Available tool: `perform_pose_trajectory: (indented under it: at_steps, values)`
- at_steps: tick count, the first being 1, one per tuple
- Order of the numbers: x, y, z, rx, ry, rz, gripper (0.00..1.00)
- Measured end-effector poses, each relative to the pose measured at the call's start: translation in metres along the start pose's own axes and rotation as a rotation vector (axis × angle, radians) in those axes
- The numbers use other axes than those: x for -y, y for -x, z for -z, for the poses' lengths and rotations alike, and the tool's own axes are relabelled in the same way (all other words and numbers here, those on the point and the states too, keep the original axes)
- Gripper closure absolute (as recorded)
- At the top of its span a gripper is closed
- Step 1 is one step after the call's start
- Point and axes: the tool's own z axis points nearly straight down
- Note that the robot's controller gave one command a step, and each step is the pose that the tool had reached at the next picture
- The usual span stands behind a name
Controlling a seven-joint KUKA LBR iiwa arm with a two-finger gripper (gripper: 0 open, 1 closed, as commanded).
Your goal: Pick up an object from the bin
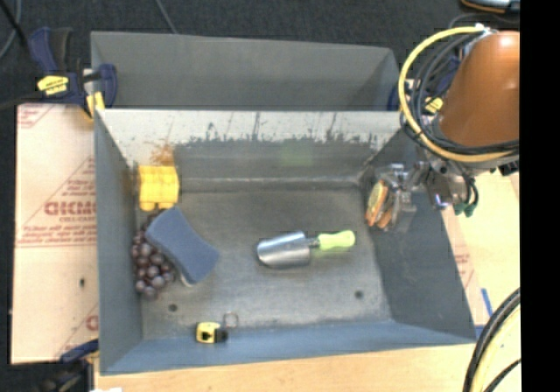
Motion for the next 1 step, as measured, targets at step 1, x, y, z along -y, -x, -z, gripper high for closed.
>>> perform_pose_trajectory:
  at_steps: [1]
  values:
    - [0.0265,0.0213,0.1281,0.002,-0.001,-0.037,1.00]
